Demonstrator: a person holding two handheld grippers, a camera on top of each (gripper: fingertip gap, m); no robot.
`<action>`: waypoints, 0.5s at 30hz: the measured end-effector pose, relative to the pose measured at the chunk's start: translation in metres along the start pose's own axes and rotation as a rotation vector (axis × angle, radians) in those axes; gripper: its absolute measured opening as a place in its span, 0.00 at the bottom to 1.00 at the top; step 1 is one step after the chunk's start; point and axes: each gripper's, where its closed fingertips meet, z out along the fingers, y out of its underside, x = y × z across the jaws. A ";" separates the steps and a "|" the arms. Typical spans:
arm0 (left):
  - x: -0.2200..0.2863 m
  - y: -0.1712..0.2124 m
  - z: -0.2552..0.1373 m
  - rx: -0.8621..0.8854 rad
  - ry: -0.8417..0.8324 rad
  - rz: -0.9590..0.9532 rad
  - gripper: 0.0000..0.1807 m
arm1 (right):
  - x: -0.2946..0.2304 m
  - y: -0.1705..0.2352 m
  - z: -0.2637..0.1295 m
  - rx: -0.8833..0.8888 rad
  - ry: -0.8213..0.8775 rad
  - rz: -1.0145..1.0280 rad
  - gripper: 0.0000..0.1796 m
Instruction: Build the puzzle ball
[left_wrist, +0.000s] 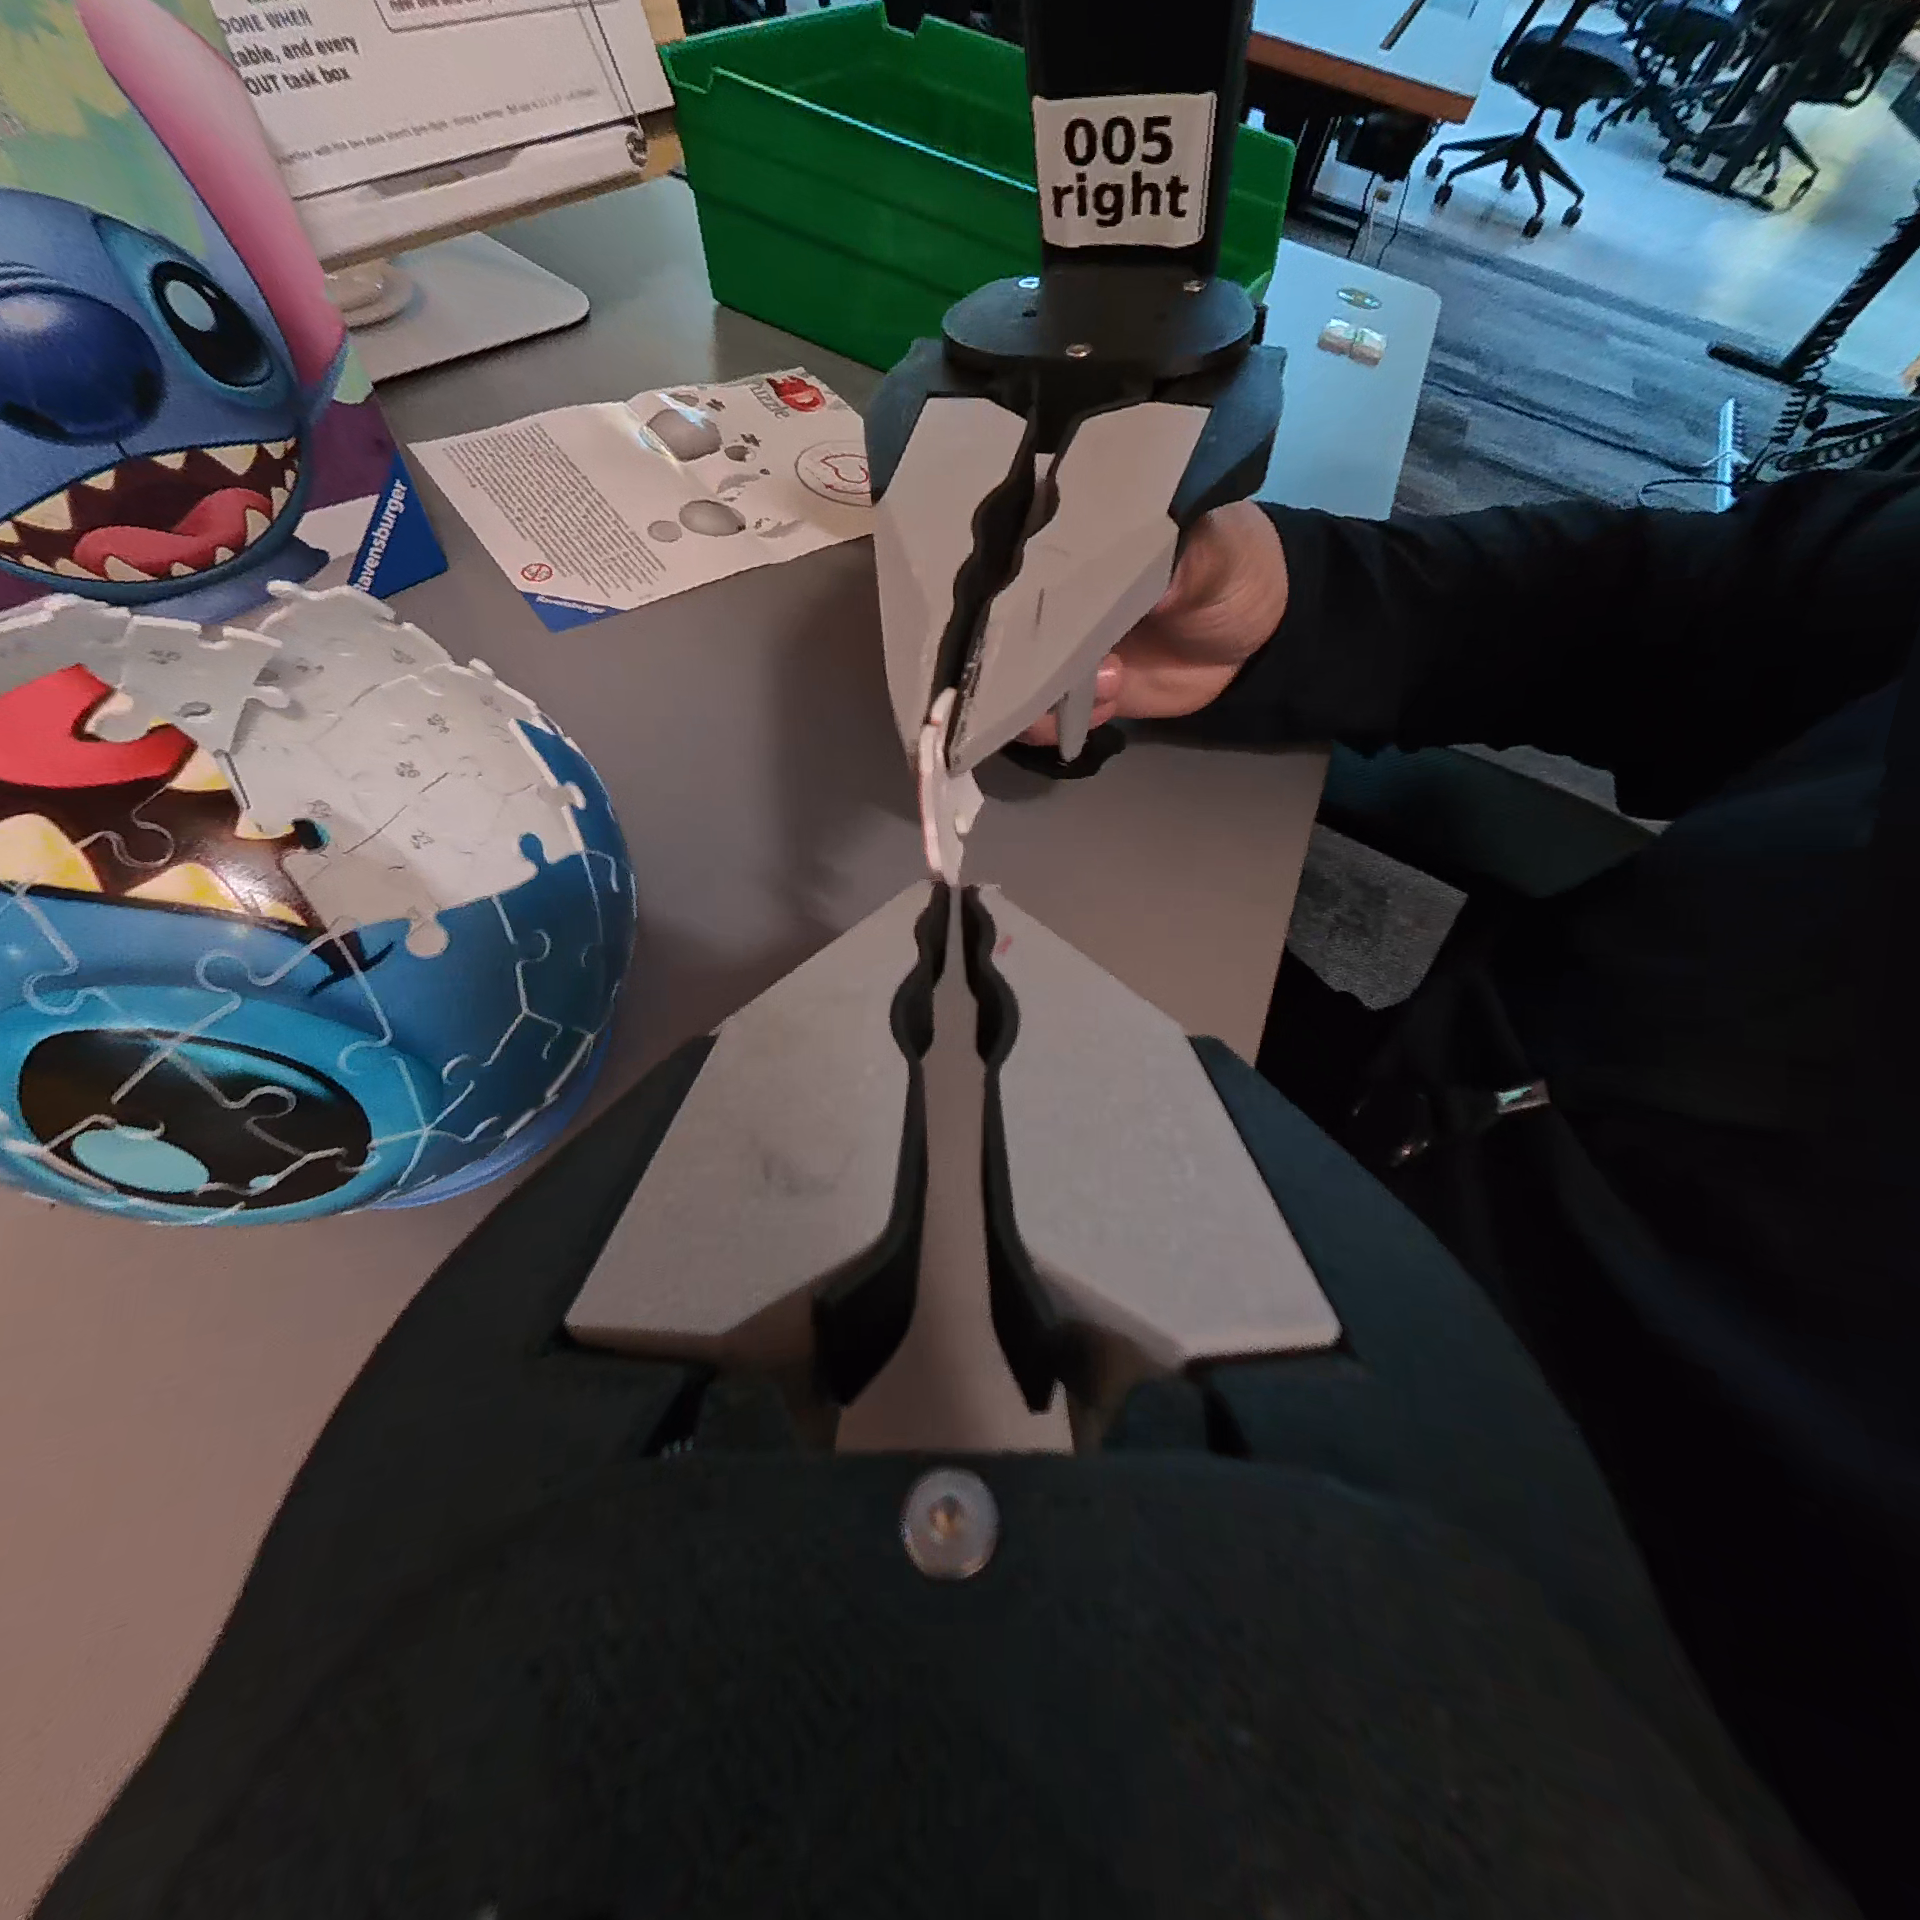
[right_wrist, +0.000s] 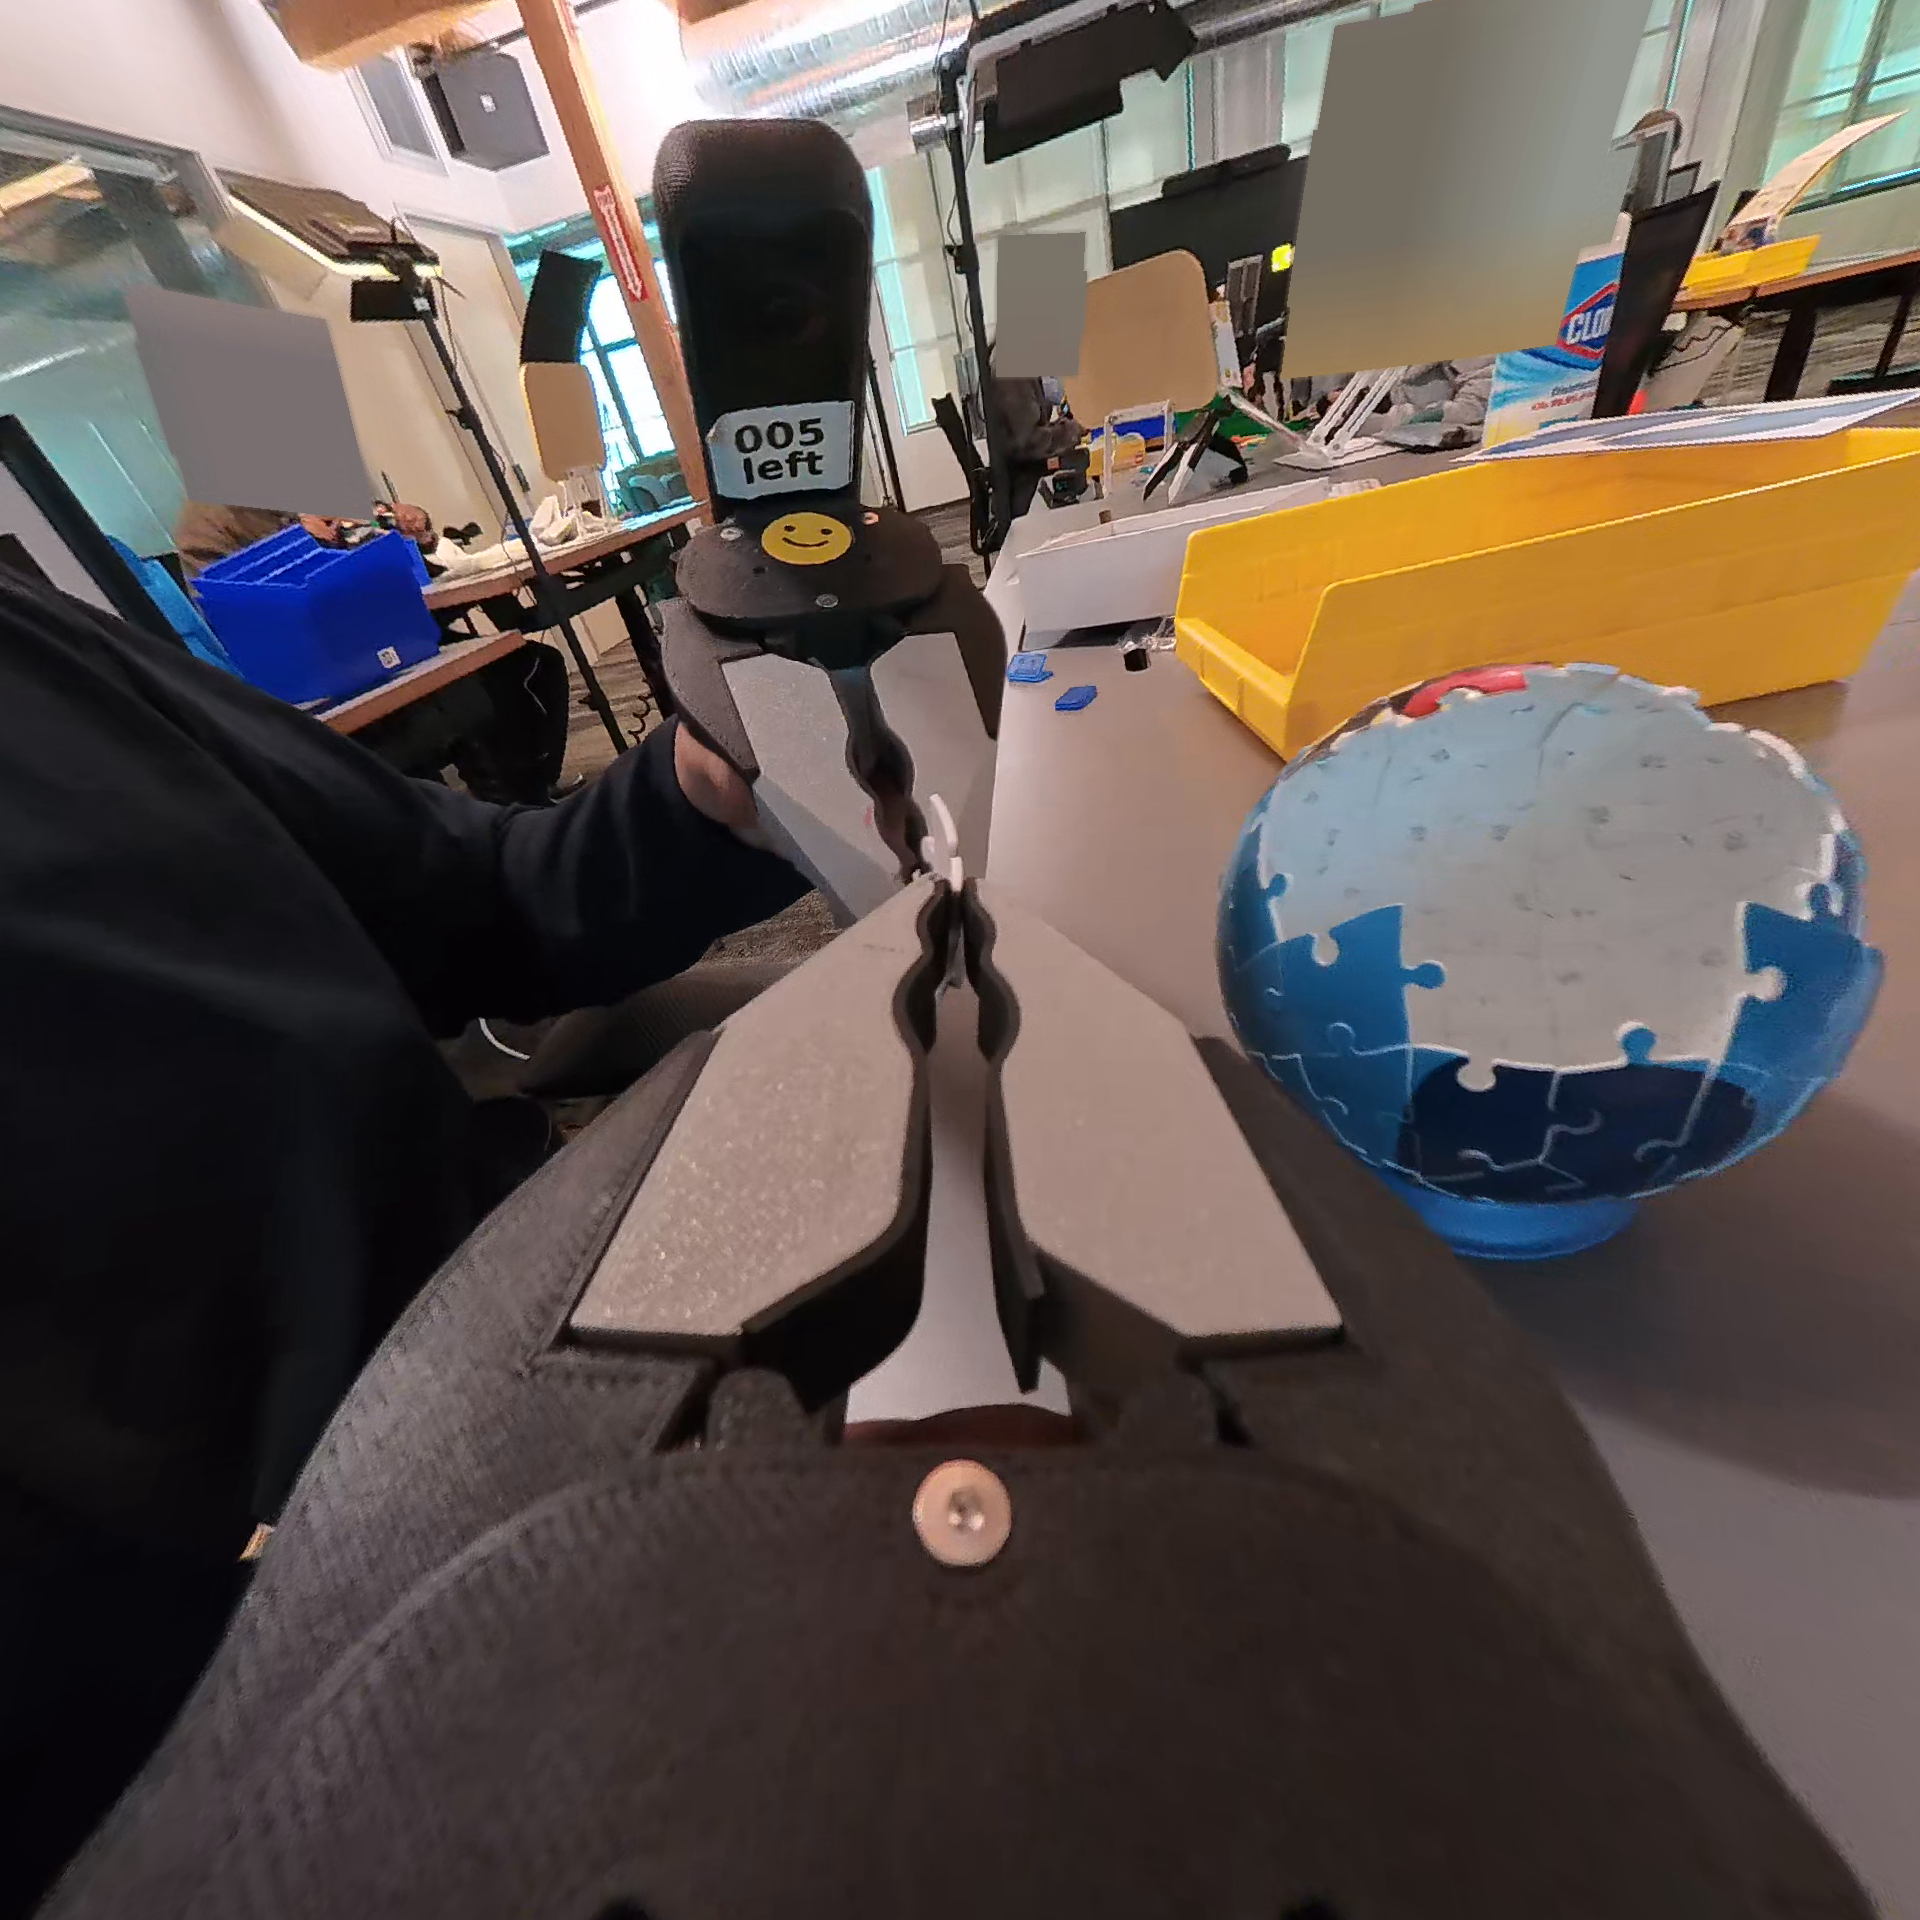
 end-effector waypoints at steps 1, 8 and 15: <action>0.001 -0.001 0.001 0.001 0.008 -0.002 0.01 | 0.001 -0.001 -0.001 0.003 0.003 0.001 0.00; 0.001 -0.008 0.011 0.047 0.025 -0.016 0.01 | -0.001 0.003 -0.004 -0.013 0.007 -0.013 0.00; -0.007 -0.008 0.013 -0.003 -0.010 0.004 0.00 | 0.008 0.004 -0.015 -0.045 0.052 -0.052 0.00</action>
